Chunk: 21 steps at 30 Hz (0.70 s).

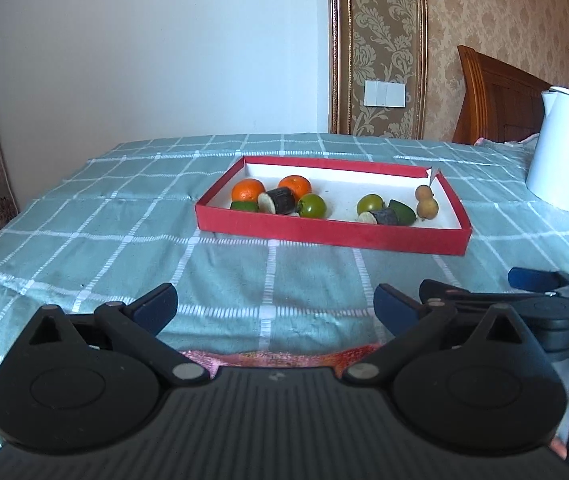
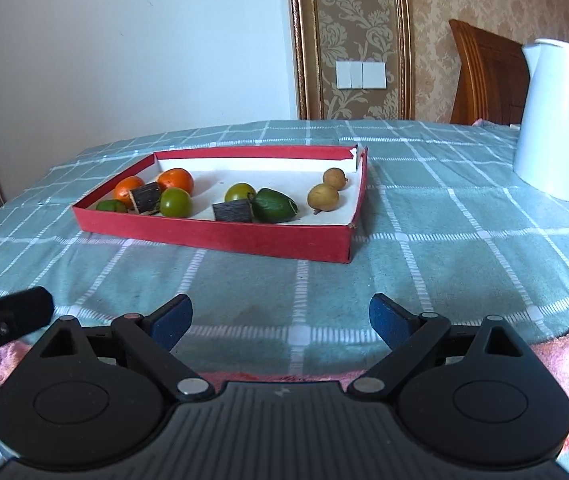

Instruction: Organize fruits

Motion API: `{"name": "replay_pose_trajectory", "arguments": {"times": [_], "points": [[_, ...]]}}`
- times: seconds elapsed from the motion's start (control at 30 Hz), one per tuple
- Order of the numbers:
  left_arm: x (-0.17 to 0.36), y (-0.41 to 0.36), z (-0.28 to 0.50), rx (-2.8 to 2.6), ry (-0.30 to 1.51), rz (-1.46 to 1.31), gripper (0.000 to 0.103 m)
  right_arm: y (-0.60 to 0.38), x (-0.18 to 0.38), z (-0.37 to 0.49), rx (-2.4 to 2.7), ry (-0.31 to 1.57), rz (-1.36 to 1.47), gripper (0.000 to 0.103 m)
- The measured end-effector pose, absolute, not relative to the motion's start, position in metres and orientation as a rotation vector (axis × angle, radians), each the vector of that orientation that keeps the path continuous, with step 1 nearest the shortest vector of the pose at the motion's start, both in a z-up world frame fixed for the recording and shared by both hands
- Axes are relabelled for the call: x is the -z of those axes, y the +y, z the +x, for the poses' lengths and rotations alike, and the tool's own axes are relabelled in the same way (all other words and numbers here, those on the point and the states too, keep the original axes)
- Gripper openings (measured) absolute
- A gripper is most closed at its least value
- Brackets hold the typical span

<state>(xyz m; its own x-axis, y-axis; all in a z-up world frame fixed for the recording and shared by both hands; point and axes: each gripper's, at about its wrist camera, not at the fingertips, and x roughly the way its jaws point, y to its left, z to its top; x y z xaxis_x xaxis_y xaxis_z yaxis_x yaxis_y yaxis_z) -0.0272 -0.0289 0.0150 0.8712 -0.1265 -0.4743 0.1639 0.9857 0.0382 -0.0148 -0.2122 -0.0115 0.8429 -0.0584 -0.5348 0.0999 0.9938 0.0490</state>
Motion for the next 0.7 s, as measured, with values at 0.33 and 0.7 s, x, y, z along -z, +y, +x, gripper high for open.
{"name": "replay_pose_trajectory", "arguments": {"times": [0.33,0.7], "points": [[-0.02,-0.023,-0.034,0.139,0.454,0.089,0.103,-0.195,0.008,-0.021,0.099,0.539,0.012,0.096],[-0.021,-0.021,-0.037,0.131,0.438,0.099,0.103,-0.188,0.01,-0.019,0.1,0.548,0.003,0.096]]}}
